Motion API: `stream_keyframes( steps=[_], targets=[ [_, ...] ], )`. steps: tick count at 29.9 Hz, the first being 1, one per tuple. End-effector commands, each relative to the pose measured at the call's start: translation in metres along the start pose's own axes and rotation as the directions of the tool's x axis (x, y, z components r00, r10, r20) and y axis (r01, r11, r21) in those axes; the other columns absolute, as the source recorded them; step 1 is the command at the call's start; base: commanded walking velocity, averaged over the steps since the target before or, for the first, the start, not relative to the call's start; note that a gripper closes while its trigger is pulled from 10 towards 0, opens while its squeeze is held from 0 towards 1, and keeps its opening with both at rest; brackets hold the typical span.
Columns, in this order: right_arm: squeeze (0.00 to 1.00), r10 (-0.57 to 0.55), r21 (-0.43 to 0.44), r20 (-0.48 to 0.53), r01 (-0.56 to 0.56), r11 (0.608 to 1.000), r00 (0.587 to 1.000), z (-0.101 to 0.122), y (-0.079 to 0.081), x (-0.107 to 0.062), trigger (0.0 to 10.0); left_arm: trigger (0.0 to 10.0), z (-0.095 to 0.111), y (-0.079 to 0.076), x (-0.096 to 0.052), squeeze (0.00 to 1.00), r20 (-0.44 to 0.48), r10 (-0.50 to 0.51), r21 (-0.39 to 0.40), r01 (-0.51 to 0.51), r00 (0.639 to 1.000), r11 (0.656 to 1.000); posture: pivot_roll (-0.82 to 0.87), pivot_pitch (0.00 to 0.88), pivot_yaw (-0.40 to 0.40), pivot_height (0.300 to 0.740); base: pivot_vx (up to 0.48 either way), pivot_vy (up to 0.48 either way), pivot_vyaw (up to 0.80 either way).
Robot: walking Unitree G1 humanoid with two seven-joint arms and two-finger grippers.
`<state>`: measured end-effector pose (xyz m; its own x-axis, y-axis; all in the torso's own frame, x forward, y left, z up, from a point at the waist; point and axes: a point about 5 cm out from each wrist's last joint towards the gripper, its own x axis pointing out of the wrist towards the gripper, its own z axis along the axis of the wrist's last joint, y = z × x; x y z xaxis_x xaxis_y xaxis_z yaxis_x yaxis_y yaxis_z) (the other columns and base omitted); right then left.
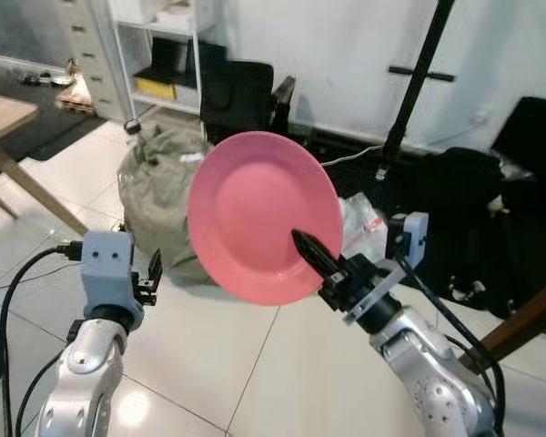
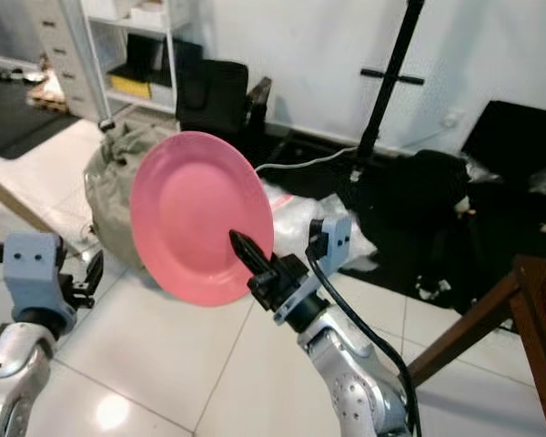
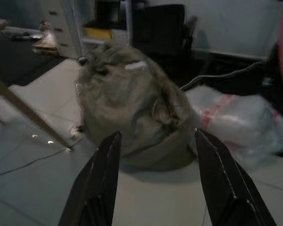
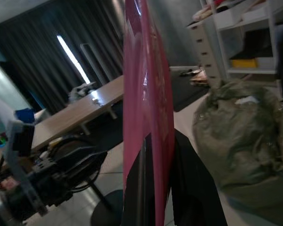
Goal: Setting the table
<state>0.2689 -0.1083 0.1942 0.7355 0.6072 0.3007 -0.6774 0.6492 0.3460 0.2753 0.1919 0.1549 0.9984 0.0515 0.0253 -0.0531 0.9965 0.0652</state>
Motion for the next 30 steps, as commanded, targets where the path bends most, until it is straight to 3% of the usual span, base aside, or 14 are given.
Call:
stream_keyframes(
  steps=[1, 30],
  targets=[
    [0.00, 0.021, 0.014, -0.004, -0.021, 1.000, 1.000, -0.0024, 0.0037, 0.0002, 10.0, 10.0, -0.0042, 0.0033, -0.0021, 0.00, -0.022, 0.017, 0.003, -0.017, 1.000, 1.000, 0.02, 0.000, 0.056, 0.740, 0.000, 0.000, 0.64],
    [0.00, 0.024, 0.021, 0.002, -0.024, 0.999, 1.000, -0.0024, 0.0033, 0.0010, 10.0, 10.0, -0.0010, 0.0047, 0.0006, 0.00, -0.011, 0.035, 0.011, -0.035, 0.999, 0.999, 0.02, 0.000, 0.059, 0.740, 0.000, 0.000, 0.65]
  ],
)
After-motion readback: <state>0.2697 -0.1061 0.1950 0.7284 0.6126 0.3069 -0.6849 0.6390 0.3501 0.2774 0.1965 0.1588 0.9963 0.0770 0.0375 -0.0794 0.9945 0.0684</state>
